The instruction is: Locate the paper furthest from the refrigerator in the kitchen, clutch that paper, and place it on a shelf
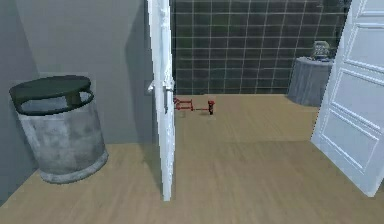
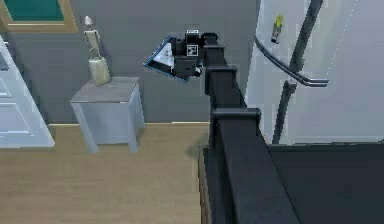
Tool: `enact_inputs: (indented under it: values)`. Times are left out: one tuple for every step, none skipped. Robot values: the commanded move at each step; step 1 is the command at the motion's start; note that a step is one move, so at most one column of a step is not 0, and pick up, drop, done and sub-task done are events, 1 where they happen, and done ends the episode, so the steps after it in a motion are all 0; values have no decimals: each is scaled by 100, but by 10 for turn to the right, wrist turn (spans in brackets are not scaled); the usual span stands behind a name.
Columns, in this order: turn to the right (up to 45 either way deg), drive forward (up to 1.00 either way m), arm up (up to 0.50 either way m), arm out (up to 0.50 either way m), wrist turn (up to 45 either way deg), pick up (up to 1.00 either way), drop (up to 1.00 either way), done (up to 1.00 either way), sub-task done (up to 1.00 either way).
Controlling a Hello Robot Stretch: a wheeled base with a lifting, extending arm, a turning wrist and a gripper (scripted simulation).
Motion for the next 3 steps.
enact_inputs:
  values:
    - [330,0,0,0,0,0,0,0,0]
    - [0,20,0,0,0,0,0,0,0]
    - [450,0,0,0,0,0,0,0,0]
